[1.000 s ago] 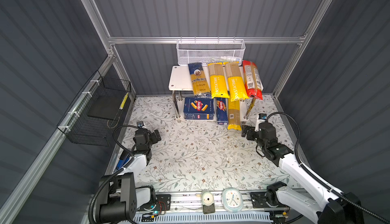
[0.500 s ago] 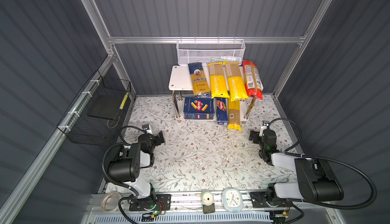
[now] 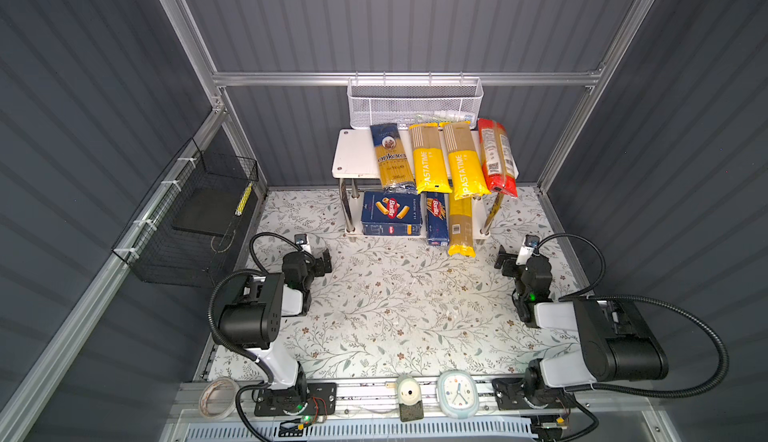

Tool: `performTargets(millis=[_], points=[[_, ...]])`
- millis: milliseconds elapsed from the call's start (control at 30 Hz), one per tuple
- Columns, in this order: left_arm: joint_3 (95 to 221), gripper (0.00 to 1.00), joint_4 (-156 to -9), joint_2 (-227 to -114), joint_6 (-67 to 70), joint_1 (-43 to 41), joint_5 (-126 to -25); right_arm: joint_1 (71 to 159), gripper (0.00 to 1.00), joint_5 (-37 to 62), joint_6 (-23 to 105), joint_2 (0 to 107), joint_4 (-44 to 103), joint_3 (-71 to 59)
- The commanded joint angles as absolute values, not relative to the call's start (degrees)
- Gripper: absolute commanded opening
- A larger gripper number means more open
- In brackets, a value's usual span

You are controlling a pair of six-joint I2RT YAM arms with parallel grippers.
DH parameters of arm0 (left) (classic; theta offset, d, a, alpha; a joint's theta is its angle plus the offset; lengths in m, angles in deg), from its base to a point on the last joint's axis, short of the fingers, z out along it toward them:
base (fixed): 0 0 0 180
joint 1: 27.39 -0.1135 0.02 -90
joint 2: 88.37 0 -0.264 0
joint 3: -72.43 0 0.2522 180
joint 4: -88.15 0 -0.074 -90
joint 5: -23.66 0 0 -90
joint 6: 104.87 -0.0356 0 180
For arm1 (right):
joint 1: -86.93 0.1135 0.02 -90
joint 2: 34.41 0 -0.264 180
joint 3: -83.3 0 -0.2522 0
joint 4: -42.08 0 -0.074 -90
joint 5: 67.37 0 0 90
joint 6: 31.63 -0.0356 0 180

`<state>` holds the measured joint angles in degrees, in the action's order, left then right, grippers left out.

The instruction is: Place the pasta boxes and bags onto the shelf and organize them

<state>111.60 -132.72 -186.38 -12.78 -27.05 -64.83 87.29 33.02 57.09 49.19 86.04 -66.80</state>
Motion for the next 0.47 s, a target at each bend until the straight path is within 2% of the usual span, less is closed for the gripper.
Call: performTargets(millis=[0,433], points=[[112.2,1.0,-132.13,-186.63,-14.15,-27.14,-63.91,86.95,0.99,32.37,56.61,49.69,89.04,-66.36],[112.47,1.0,-131.69,-186.62,-14.25,-26.95,-63.44,86.31,0.99,31.1,56.08,49.13,86.69,-65.63]])
